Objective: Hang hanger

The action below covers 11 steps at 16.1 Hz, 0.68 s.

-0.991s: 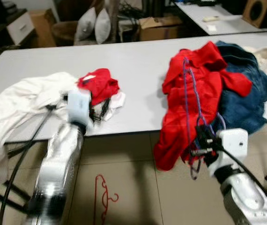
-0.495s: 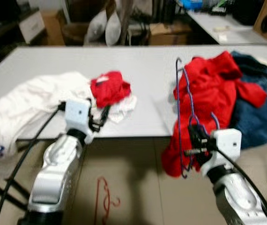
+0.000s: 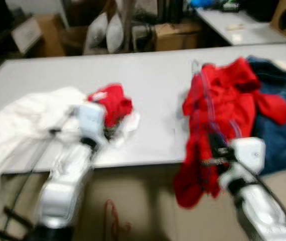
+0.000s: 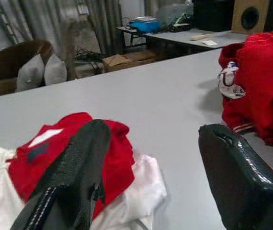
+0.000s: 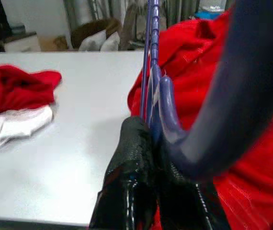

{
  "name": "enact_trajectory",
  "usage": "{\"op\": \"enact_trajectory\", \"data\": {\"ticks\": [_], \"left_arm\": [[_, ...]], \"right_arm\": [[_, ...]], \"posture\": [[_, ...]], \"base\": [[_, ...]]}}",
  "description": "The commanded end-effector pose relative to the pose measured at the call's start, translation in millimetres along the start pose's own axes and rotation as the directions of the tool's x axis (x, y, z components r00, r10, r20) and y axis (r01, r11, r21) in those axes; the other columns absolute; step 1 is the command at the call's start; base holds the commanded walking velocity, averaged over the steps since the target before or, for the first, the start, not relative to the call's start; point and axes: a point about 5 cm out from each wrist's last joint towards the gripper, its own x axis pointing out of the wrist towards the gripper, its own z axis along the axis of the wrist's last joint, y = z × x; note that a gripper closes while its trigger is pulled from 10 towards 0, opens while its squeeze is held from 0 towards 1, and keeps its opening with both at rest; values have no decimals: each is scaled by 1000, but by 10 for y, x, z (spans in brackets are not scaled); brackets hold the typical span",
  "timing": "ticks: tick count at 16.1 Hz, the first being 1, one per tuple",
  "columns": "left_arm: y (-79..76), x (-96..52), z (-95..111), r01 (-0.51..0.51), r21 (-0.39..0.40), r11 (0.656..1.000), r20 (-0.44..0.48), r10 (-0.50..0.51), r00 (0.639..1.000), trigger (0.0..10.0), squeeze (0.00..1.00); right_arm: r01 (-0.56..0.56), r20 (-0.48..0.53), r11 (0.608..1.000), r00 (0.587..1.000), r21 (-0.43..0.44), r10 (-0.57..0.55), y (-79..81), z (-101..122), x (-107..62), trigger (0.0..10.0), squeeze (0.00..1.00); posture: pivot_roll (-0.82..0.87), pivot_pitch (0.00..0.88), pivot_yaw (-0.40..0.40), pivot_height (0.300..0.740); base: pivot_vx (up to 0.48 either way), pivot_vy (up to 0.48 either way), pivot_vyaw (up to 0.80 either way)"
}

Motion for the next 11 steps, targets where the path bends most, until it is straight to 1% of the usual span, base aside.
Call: {"op": "enact_trajectory", "data": {"ticks": [1, 6, 7, 9, 10, 11], "left_arm": [[127, -46, -4, -48, 23, 999, -17, 48, 999, 10000, 0], [127, -48, -26, -66, 3, 998, -26, 66, 998, 10000, 0], [118, -10, -24, -49, 12, 999, -22, 49, 999, 10000, 0], [146, 62, -28, -44, 16, 999, -25, 44, 999, 10000, 0], [280, 253, -24, -21, 45, 999, -52, 23, 998, 10000, 1000], [309, 286, -15, -20, 55, 998, -52, 23, 998, 10000, 1000]], "right_arm": [[-26, 23, 1000, 999, 10, 26, 67, 42, 23, 10000, 0], [-64, 24, 998, 998, -11, 64, 97, 59, 44, 10000, 0], [-90, 19, 995, 996, -31, 91, 122, 62, 51, 10000, 0], [-98, 18, 995, 995, -34, 99, 135, 62, 56, 10000, 0], [-142, 26, 987, 989, -77, 144, 161, 101, 59, 10000, 0], [-153, 27, 984, 987, -87, 156, 167, 110, 56, 10000, 0]], "posture": [[-14, 0, 52, 740], [-11, 0, 40, 740], [-11, 0, 38, 740], [-13, 0, 41, 740], [-25, 0, 55, 740], [-25, 0, 55, 740]], "base": [[0, 0, 0], [0, 0, 0], [0, 0, 0], [0, 0, 0], [0, 0, 0], [0, 0, 0]]}}
